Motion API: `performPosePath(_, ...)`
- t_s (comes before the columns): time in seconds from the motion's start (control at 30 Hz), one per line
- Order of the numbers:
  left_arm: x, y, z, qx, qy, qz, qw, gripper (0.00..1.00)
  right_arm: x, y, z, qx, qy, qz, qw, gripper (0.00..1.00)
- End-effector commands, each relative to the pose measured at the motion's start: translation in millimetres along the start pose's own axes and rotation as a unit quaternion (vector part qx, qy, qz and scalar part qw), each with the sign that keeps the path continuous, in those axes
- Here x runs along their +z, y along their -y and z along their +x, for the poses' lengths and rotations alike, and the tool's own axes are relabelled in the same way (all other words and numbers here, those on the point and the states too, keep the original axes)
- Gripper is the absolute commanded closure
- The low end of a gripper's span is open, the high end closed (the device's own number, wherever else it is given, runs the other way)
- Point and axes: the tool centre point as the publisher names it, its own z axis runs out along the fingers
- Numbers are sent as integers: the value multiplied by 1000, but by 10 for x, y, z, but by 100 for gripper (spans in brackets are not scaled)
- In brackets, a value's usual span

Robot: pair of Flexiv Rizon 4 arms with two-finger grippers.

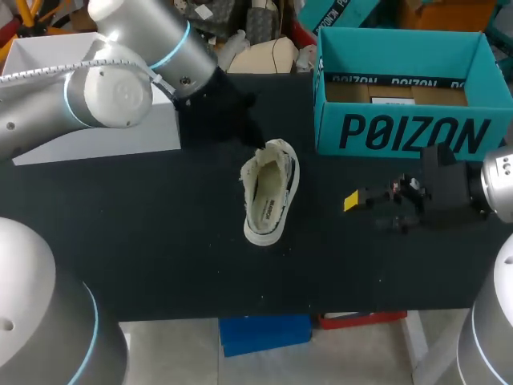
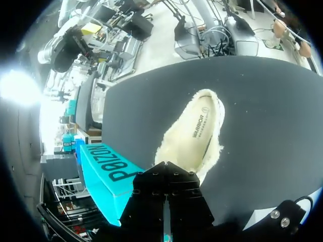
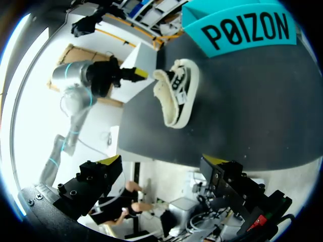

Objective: Take the shoe out of the shoebox, open the shoe tongue, remove and reinsert the insole, then place the shoe into the shoebox

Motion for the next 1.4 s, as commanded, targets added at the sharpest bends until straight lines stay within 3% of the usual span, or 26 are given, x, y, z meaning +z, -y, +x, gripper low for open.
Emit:
performPosePath(0.03, 57, -75, -48, -9, -6, -54, 998, 100, -7, 0, 4, 0, 1, 1, 1000, 0)
performPosePath(0.3, 259, -440, -180, -24, -7, -123, 992, 100, -7, 0, 4, 0, 1, 1, 1000, 0)
performPosePath(0.57, 441, -523, -143, -25, -37, -116, 992, 100, -7, 0, 4, 0, 1, 1, 1000, 0)
performPosePath(0.73, 431, -306, -46, -41, -81, -78, 993, 100, -7, 0, 4, 0, 1, 1, 1000, 0)
performPosePath(0.97, 420, -117, 152, -56, -135, -62, 987, 100, -7, 0, 4, 0, 1, 1, 1000, 0)
performPosePath(1.23, 474, -6, 365, -71, -156, -59, 983, 100, -7, 0, 4, 0, 1, 1, 1000, 0)
performPosePath(1.4, 616, 44, 464, -68, -153, -49, 985, 100, -7, 0, 4, 0, 1, 1, 1000, 0)
